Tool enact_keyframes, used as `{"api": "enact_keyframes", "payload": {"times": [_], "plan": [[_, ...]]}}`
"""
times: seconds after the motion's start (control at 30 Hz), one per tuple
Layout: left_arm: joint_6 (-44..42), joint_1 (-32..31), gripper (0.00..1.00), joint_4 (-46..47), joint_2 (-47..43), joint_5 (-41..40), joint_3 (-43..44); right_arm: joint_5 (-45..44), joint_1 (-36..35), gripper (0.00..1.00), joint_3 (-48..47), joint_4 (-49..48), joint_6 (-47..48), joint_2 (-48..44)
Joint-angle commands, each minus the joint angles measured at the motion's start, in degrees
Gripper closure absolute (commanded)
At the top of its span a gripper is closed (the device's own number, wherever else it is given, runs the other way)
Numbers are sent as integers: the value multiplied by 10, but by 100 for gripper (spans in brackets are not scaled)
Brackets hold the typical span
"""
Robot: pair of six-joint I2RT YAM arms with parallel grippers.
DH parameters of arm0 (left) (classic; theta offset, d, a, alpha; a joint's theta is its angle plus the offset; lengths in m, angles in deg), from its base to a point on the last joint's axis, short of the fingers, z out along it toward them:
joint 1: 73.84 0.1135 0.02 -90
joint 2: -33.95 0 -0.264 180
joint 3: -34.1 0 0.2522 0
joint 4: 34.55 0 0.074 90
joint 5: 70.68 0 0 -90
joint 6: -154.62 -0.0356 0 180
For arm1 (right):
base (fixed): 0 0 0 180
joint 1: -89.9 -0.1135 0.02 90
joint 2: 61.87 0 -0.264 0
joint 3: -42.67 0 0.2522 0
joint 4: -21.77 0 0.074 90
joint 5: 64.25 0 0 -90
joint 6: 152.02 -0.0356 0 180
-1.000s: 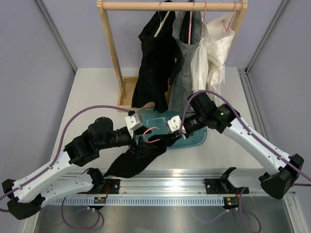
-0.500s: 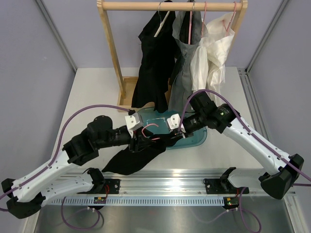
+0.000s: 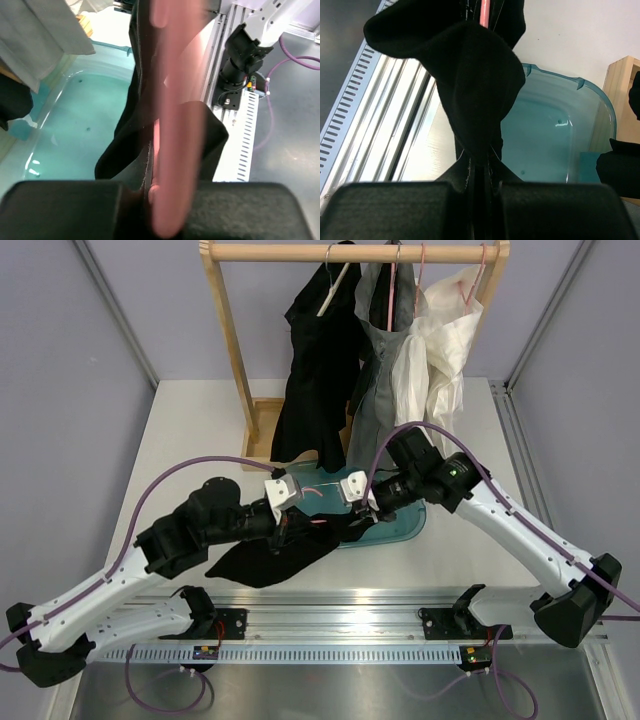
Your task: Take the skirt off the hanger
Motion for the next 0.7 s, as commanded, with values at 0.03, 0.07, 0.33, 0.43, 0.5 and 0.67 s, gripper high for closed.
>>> {"api": "enact_keyframes", "payload": {"times": [0.03, 0.07, 0.33, 0.43, 0.5, 0.67], "plan": [[-2, 3, 100, 7, -6, -38, 9, 36, -4, 100, -24, -12, 1, 1], [2, 2, 100, 6, -6, -42, 11, 35, -4, 100, -25, -14, -2, 2], [69, 3, 100, 11, -40, -82, -7, 1, -4, 62, -31, -68, -103, 11], [93, 2, 100, 7, -52, -91, -18, -14, 0, 52, -45, -73, -129, 14], [115, 3, 100, 7, -60, -104, -29, -29, 6, 47, -61, -79, -160, 11], [164, 2, 100, 5, -63, -141, -38, -65, 19, 40, -99, -118, -277, -1]]}}
